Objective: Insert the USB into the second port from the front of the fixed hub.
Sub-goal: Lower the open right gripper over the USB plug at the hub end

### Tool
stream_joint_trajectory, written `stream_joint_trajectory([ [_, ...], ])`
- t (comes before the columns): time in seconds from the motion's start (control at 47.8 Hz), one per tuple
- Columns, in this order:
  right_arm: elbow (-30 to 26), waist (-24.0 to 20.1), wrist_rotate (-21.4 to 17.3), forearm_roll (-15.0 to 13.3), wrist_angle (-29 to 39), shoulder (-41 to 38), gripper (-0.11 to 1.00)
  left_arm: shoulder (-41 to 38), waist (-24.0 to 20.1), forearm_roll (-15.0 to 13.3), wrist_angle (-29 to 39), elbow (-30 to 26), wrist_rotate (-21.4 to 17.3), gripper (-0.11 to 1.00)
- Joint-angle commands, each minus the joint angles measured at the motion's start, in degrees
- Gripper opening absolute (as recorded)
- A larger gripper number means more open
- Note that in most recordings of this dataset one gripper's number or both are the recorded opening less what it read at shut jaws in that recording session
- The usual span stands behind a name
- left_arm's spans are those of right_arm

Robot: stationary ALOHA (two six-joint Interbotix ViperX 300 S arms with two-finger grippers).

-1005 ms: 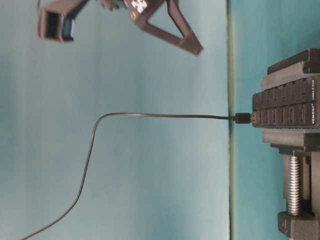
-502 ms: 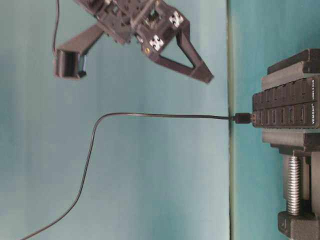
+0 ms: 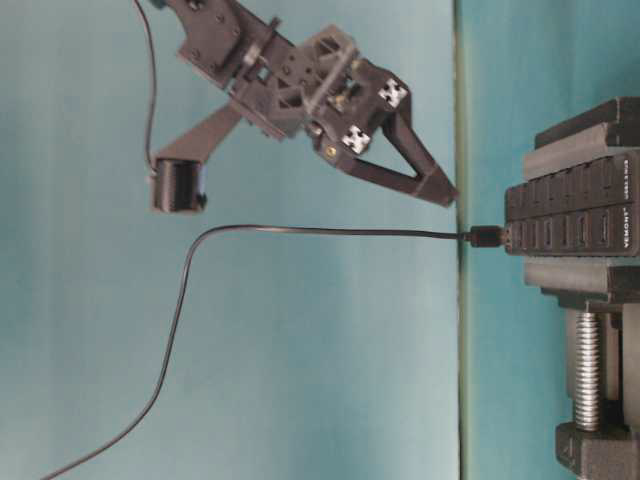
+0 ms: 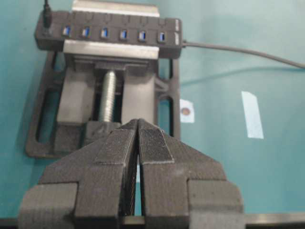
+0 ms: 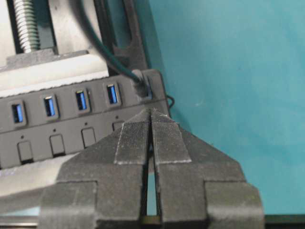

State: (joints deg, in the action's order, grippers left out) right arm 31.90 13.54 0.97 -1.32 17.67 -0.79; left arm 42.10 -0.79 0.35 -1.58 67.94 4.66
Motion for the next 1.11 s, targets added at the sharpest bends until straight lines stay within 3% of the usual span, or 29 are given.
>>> stream_joint_trajectory([
  [0.0, -1.58, 0.09, 0.62, -0.09, -0.26, 0.35, 0.02, -0.09, 0.0, 0.18, -0.18, -1.23, 0.0, 0.0],
  [0.502, -3.08, 0.09, 0.0, -0.09, -0.26, 0.0, 0.02, -0.18, 0.0, 0.18, 0.26, -1.14, 0.0, 0.0],
  [0.774, -4.31, 0.18, 0.0, 0.0, 0.26, -1.05, 0.09, 0.26, -0.09, 0.18, 3.25, -1.49, 0.09, 0.0],
  [0.921, -3.96, 0.0, 0.0, 0.18, 0.26, -1.67, 0.22, 0.7, -0.09, 0.18, 3.52, -1.41, 0.09, 0.0],
  [1.088, -3.96, -0.18, 0.09, 0.18, -0.26, -2.02, 0.56, 1.05, 0.0, 0.18, 3.6, -1.41, 0.09, 0.0],
])
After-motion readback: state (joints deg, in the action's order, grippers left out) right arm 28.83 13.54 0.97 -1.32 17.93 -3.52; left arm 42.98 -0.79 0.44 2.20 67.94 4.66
